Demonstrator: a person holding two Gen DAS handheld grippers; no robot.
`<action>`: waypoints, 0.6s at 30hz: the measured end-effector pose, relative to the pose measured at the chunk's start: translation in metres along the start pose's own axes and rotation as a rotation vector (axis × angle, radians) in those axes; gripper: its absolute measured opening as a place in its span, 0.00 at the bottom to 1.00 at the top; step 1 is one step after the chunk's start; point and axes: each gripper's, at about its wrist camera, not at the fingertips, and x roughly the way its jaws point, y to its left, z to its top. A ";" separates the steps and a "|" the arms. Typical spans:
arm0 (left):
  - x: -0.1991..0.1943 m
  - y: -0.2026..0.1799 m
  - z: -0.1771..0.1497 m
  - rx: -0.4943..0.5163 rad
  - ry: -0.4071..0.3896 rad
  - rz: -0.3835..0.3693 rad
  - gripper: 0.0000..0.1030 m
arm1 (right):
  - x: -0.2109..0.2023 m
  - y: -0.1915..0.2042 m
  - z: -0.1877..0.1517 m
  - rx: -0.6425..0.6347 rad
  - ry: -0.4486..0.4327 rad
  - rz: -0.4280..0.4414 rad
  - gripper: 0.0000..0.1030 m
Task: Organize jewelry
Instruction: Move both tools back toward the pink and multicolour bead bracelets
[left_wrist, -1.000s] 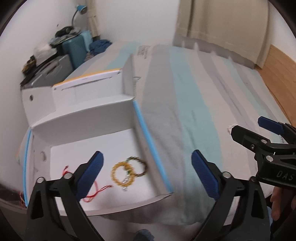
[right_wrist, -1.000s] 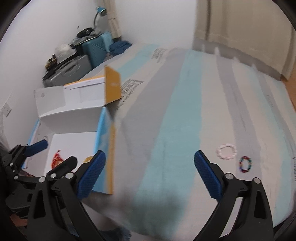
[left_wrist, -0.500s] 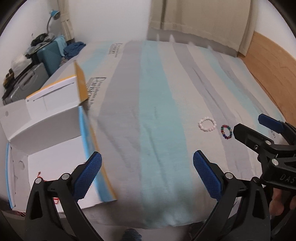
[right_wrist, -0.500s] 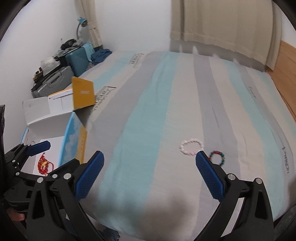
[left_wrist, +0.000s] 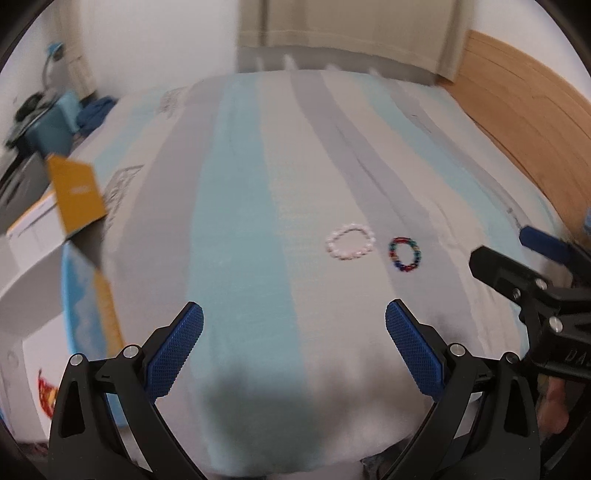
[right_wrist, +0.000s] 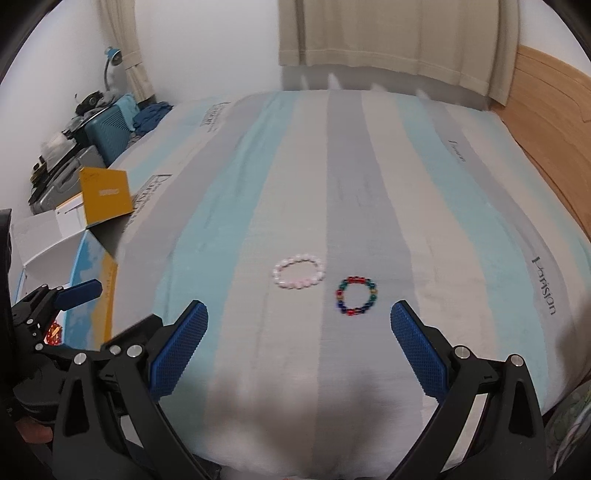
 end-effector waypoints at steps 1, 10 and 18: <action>0.003 -0.005 0.000 0.018 0.001 -0.012 0.94 | 0.001 -0.005 0.000 0.001 -0.001 -0.005 0.93; 0.031 -0.041 0.015 0.149 -0.028 0.027 0.94 | 0.016 -0.043 0.002 0.031 -0.007 -0.001 0.93; 0.073 -0.055 0.027 0.117 0.006 -0.036 0.94 | 0.048 -0.070 0.000 0.082 0.041 -0.064 0.93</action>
